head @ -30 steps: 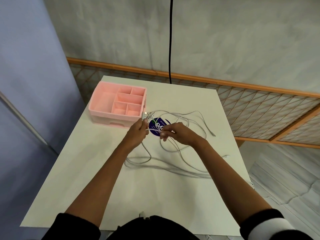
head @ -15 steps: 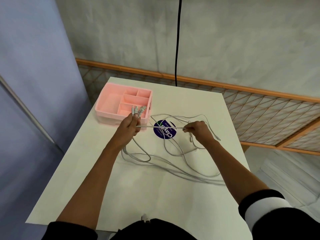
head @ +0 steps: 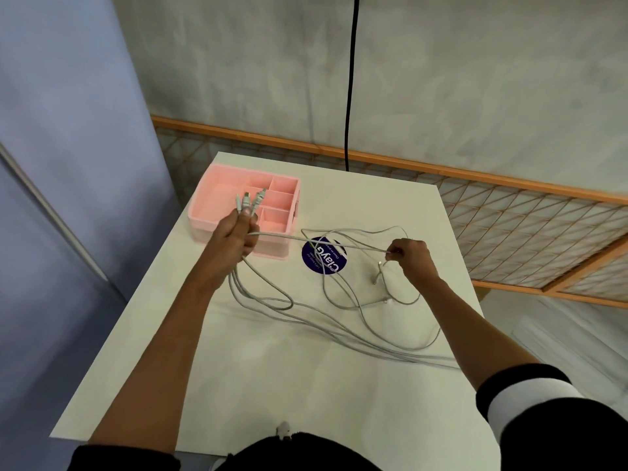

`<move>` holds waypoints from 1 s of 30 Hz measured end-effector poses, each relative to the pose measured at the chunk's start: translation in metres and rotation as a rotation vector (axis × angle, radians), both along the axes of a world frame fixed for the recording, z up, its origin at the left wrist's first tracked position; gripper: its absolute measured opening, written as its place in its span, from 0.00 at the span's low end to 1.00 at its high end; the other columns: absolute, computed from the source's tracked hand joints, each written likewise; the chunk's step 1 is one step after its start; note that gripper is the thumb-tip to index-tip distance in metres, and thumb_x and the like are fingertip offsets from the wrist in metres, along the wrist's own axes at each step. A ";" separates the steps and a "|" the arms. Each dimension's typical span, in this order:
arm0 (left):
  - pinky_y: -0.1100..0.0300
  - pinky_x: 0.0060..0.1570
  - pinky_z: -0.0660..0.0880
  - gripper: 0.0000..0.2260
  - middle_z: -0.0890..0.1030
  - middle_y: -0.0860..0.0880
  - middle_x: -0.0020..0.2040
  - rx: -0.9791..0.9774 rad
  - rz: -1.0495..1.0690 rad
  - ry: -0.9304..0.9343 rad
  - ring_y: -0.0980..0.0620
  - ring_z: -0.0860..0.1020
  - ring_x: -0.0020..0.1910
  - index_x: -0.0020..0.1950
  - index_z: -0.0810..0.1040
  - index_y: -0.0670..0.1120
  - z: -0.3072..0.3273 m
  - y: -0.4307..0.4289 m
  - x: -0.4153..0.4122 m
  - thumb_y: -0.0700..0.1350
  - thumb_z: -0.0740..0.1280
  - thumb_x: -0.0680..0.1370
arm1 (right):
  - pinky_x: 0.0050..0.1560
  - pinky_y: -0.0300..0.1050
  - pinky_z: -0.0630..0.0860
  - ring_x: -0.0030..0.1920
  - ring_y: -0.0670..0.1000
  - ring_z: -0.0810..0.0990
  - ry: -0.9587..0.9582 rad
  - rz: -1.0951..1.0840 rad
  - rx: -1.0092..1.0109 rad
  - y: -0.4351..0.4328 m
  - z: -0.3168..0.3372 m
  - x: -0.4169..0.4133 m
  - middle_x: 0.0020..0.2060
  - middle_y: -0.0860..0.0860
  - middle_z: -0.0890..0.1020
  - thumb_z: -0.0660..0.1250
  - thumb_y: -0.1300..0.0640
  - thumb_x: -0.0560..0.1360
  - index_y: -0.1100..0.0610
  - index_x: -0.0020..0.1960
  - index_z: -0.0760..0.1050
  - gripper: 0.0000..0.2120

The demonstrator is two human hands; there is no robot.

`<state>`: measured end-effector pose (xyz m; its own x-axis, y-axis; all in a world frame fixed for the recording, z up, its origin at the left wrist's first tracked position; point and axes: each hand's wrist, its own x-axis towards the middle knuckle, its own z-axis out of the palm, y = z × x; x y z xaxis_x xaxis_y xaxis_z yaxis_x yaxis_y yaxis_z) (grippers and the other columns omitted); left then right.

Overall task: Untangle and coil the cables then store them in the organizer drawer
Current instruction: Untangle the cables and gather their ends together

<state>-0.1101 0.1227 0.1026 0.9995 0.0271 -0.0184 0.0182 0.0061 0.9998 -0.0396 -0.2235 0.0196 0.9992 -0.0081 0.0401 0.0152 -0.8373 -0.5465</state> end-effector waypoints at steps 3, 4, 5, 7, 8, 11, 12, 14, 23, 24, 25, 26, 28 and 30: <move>0.74 0.22 0.60 0.14 0.70 0.59 0.27 -0.087 0.051 -0.013 0.63 0.64 0.23 0.41 0.69 0.48 0.003 0.014 0.001 0.47 0.51 0.84 | 0.40 0.39 0.69 0.40 0.51 0.78 -0.034 -0.078 0.021 -0.013 0.007 0.002 0.40 0.57 0.84 0.70 0.66 0.72 0.64 0.44 0.82 0.03; 0.75 0.22 0.59 0.15 0.69 0.59 0.26 -0.100 0.063 -0.011 0.62 0.63 0.23 0.41 0.68 0.49 0.003 0.018 0.001 0.48 0.51 0.84 | 0.42 0.40 0.70 0.41 0.51 0.78 -0.049 -0.096 0.024 -0.017 0.010 0.002 0.40 0.57 0.84 0.70 0.66 0.72 0.64 0.44 0.82 0.03; 0.74 0.21 0.59 0.15 0.68 0.59 0.25 -0.101 0.070 -0.007 0.62 0.63 0.22 0.40 0.68 0.50 0.002 0.021 0.001 0.48 0.51 0.84 | 0.42 0.41 0.70 0.41 0.51 0.79 -0.065 -0.110 0.015 -0.020 0.013 0.002 0.40 0.56 0.85 0.70 0.66 0.72 0.63 0.45 0.82 0.03; 0.74 0.21 0.58 0.15 0.68 0.59 0.25 -0.093 0.071 0.002 0.62 0.62 0.22 0.40 0.68 0.50 -0.001 0.025 0.000 0.49 0.51 0.84 | 0.42 0.42 0.72 0.41 0.52 0.80 -0.089 -0.138 -0.002 -0.024 0.017 0.003 0.39 0.54 0.85 0.69 0.65 0.72 0.61 0.44 0.82 0.03; 0.74 0.21 0.59 0.15 0.68 0.59 0.26 -0.092 0.072 0.009 0.62 0.63 0.22 0.40 0.68 0.50 -0.002 0.025 0.000 0.49 0.51 0.84 | 0.42 0.44 0.74 0.41 0.52 0.81 -0.105 -0.149 0.005 -0.026 0.019 0.004 0.38 0.53 0.85 0.69 0.65 0.71 0.60 0.44 0.81 0.03; 0.74 0.22 0.60 0.15 0.68 0.59 0.25 -0.084 0.079 0.018 0.62 0.64 0.22 0.40 0.68 0.50 -0.003 0.023 0.000 0.49 0.51 0.84 | 0.41 0.45 0.75 0.39 0.52 0.80 -0.191 -0.172 0.037 -0.029 0.027 0.007 0.37 0.52 0.84 0.70 0.64 0.72 0.60 0.43 0.80 0.02; 0.74 0.22 0.60 0.15 0.68 0.59 0.25 -0.082 0.081 0.021 0.62 0.64 0.22 0.40 0.68 0.50 -0.003 0.023 0.000 0.49 0.51 0.84 | 0.41 0.45 0.74 0.39 0.51 0.80 -0.227 -0.176 0.050 -0.031 0.032 0.009 0.37 0.51 0.83 0.70 0.63 0.72 0.60 0.44 0.80 0.01; 0.74 0.22 0.60 0.15 0.68 0.59 0.25 -0.073 0.085 0.021 0.62 0.63 0.22 0.40 0.68 0.50 -0.003 0.023 0.000 0.49 0.51 0.84 | 0.41 0.44 0.71 0.39 0.50 0.77 -0.282 -0.175 0.047 -0.036 0.043 0.011 0.37 0.48 0.81 0.71 0.60 0.72 0.60 0.44 0.80 0.04; 0.72 0.25 0.60 0.14 0.65 0.50 0.33 0.020 0.034 0.034 0.61 0.63 0.24 0.42 0.68 0.48 -0.005 0.014 0.003 0.50 0.50 0.84 | 0.38 0.52 0.73 0.45 0.60 0.77 -0.411 -0.279 -0.175 -0.048 0.040 -0.009 0.42 0.58 0.83 0.67 0.56 0.75 0.61 0.47 0.77 0.07; 0.72 0.24 0.59 0.14 0.65 0.49 0.33 0.036 0.023 0.035 0.61 0.63 0.23 0.42 0.68 0.48 -0.006 0.012 0.003 0.50 0.50 0.84 | 0.38 0.53 0.73 0.46 0.59 0.77 -0.408 -0.293 -0.172 -0.050 0.039 -0.011 0.42 0.57 0.82 0.67 0.57 0.75 0.61 0.46 0.77 0.07; 0.72 0.24 0.59 0.14 0.65 0.49 0.33 0.044 0.014 0.036 0.61 0.63 0.23 0.42 0.68 0.48 -0.007 0.011 0.004 0.50 0.50 0.84 | 0.38 0.52 0.72 0.47 0.59 0.76 -0.398 -0.305 -0.164 -0.051 0.039 -0.014 0.41 0.58 0.82 0.68 0.57 0.75 0.60 0.46 0.77 0.06; 0.72 0.24 0.59 0.14 0.65 0.49 0.33 0.049 0.007 0.034 0.61 0.63 0.23 0.42 0.68 0.48 -0.007 0.010 0.004 0.50 0.50 0.84 | 0.38 0.51 0.71 0.47 0.59 0.75 -0.383 -0.312 -0.150 -0.055 0.037 -0.017 0.41 0.58 0.81 0.69 0.57 0.74 0.60 0.46 0.78 0.06; 0.73 0.24 0.59 0.14 0.65 0.48 0.34 0.055 0.008 0.032 0.61 0.64 0.23 0.42 0.68 0.48 -0.008 0.010 0.005 0.50 0.50 0.84 | 0.38 0.47 0.68 0.45 0.57 0.74 -0.340 -0.288 -0.140 -0.059 0.032 -0.024 0.40 0.59 0.79 0.72 0.57 0.71 0.60 0.45 0.79 0.07; 0.73 0.25 0.61 0.14 0.66 0.48 0.34 0.070 0.013 0.036 0.61 0.65 0.23 0.43 0.69 0.49 -0.009 0.011 0.006 0.50 0.50 0.84 | 0.38 0.44 0.65 0.43 0.54 0.72 -0.288 -0.238 -0.139 -0.062 0.021 -0.035 0.39 0.57 0.77 0.74 0.58 0.69 0.61 0.44 0.79 0.08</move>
<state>-0.1036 0.1336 0.0932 0.9977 0.0427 -0.0519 0.0545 -0.0635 0.9965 -0.0750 -0.2856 0.0411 0.9177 -0.2126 0.3357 -0.0520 -0.9018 -0.4291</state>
